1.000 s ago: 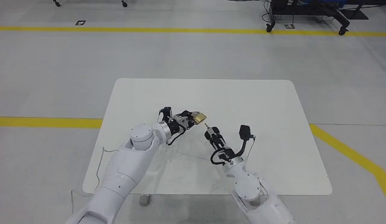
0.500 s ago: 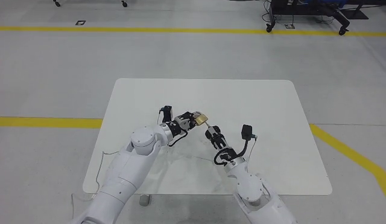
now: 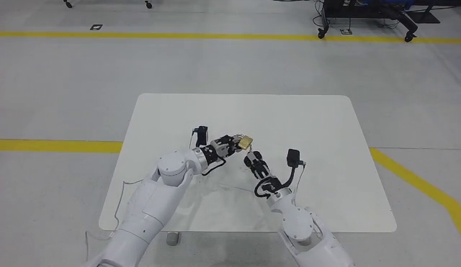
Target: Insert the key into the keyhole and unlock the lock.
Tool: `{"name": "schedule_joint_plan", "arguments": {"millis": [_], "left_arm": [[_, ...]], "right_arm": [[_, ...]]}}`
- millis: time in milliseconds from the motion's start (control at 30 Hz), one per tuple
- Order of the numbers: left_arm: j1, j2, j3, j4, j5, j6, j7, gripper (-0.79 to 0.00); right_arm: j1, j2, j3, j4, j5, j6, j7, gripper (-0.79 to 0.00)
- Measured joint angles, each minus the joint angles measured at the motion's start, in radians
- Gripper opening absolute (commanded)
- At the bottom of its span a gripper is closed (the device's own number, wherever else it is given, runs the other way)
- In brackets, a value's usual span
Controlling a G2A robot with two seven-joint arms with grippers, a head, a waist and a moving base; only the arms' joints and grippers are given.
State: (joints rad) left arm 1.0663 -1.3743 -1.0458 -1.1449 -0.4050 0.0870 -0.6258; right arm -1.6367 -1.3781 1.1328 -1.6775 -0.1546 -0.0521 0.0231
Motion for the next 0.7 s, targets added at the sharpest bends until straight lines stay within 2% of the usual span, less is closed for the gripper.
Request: {"name": "schedule_joint_plan", "arguments": {"millis": [200,300,700], "left_arm": [[-0.013,0.016,-0.021,-0.012,0.065,-0.039,-0.075,-0.785],[-0.012,0.023,-0.025,-0.018,0.102,-0.057,-0.104,-0.785],[0.002,0.026,-0.009,-0.039,0.135,-0.069,-0.111,-0.785]], "right_arm": [[-0.012,0.020,0.052,-0.033,0.049,-0.016,0.217,-0.785],[-0.024,0.027,0.082,-0.046,0.096,-0.034,0.275,-0.785],[-0.029,0.037,0.093,-0.056,0.111,-0.018,0.316,-0.785]]}}
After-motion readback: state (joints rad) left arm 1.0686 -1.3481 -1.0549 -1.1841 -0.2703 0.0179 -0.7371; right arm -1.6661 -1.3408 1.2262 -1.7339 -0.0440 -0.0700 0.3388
